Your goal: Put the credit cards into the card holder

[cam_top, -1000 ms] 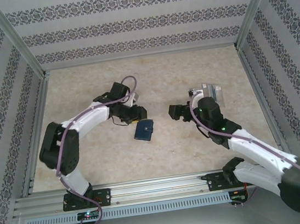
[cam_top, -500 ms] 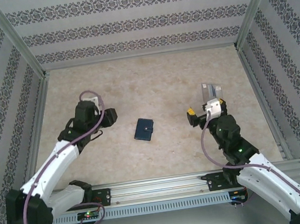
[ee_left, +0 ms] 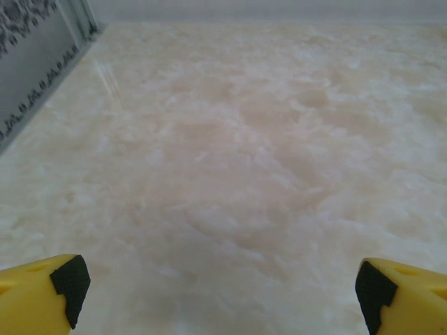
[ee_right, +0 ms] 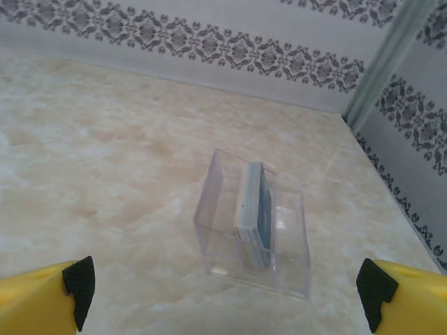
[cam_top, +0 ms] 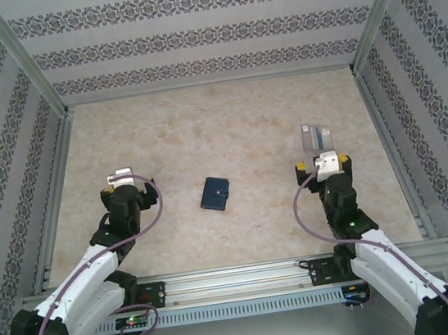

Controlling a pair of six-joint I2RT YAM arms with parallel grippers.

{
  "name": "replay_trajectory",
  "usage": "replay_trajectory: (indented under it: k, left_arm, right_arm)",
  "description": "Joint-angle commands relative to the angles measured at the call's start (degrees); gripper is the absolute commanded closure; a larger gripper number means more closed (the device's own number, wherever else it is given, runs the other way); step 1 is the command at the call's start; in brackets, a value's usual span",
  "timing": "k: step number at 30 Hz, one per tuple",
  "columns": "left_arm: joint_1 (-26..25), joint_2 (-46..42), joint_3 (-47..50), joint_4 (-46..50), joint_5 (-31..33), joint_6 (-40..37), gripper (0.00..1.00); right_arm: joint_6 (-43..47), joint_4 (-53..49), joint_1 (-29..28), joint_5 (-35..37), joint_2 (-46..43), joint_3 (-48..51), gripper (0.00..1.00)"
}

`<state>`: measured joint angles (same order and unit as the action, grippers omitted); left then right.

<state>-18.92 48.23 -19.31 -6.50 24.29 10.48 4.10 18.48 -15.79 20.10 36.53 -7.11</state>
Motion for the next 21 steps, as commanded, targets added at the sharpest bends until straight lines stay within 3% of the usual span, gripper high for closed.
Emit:
replay_trajectory:
  k: [1,6,11,16,17,21]
  left_arm:
    - [1.55,-0.43,2.16,-12.78,0.78,-6.99,0.01]
    - [6.19,6.92,4.81,-21.44,-6.94,-8.68,0.01]
    - [8.82,14.78,7.41,-33.93,-8.63,-7.34,0.01]
    - [9.98,24.41,3.64,-38.70,-11.51,-8.23,0.01]
    - [10.36,24.98,1.62,-35.16,-11.54,-8.12,0.01]
    - [12.59,27.48,0.27,-36.05,-13.78,-9.81,0.01]
  right_arm:
    - [-3.74,8.64,2.76,-4.22,5.45,1.46,0.02]
    - [-2.83,16.32,4.99,-6.09,11.75,1.40,0.02]
    - [-3.29,22.32,5.75,-8.68,21.75,-1.67,0.02]
    - [-4.63,30.14,6.41,-10.16,30.83,-4.14,0.02]
    - [-4.55,31.19,6.54,-10.40,32.21,-4.72,0.02]
    - [-1.08,32.87,6.67,-11.40,34.94,-5.90,0.02]
